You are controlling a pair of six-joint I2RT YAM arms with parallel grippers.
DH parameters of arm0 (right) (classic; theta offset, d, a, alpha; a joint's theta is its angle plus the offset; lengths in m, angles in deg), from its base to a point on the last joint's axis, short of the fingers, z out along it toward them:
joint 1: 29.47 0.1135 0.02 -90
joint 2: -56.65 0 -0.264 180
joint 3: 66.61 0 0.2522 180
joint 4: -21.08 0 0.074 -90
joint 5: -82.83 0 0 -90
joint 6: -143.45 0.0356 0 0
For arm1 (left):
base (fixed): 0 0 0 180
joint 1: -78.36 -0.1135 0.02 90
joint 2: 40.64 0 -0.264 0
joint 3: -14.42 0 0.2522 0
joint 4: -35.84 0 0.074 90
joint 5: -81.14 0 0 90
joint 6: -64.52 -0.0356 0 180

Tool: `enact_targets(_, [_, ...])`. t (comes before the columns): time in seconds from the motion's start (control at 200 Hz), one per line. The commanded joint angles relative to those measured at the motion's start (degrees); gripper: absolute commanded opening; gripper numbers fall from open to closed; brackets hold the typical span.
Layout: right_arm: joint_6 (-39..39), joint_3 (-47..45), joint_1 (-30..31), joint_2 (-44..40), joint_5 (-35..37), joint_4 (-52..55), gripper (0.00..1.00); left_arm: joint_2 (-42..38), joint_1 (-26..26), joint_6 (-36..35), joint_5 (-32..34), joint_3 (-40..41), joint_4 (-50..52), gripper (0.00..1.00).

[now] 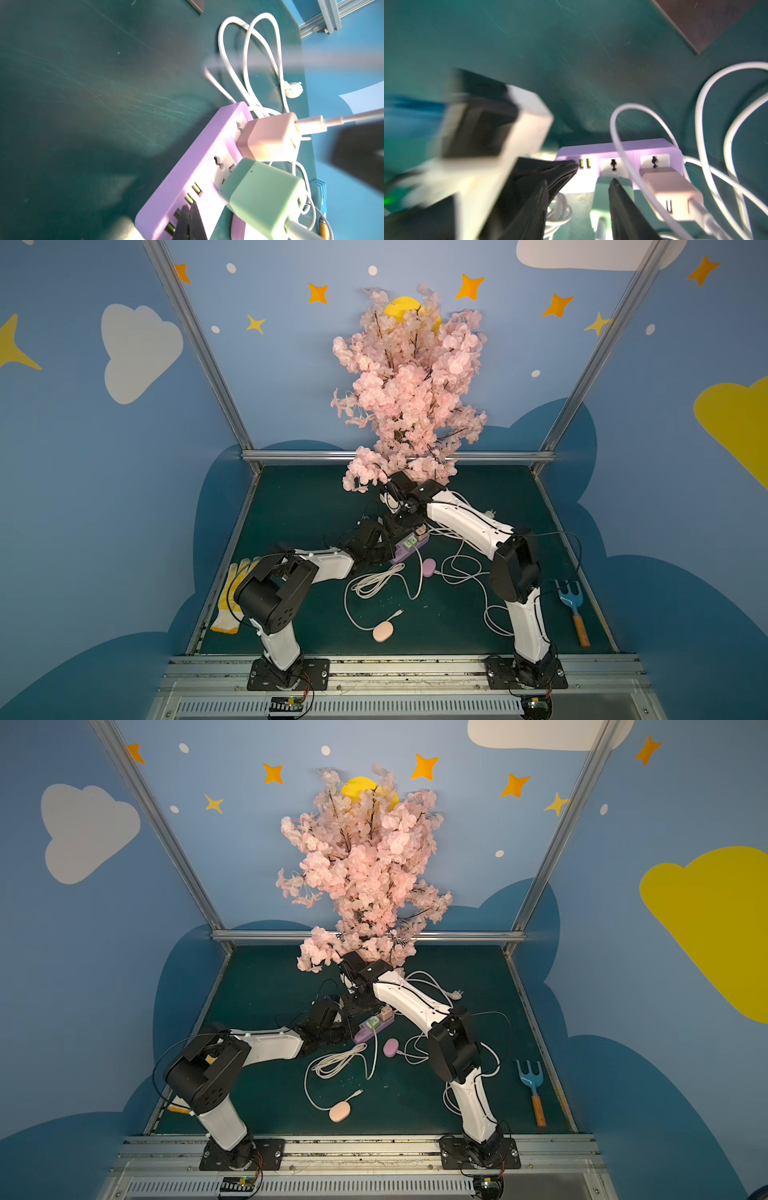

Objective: Charge the bluetooth headset
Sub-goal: Pick up the plug from the center of the board, then insert the plug into the socket.

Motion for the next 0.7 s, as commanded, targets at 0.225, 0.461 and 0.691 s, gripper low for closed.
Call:
enact_targets(0.225, [0.1, -6.2, 0.9, -9.6, -10.8, -7.6, 0.38, 3.4, 0.4, -1.1, 0.6, 0.9, 6.2, 0.03])
enact_targets(0.461, [-2.5, -25.1, 3.3, -27.4, -2.0, -18.7, 0.34, 3.5, 0.5, -1.2, 0.4, 1.0, 6.1, 0.03])
enact_targets(0.691, [-5.5, -56.3, 3.6, -47.5, 6.0, -41.4, 0.37, 3.0, 0.4, -1.3, 0.2, 0.9, 6.2, 0.03])
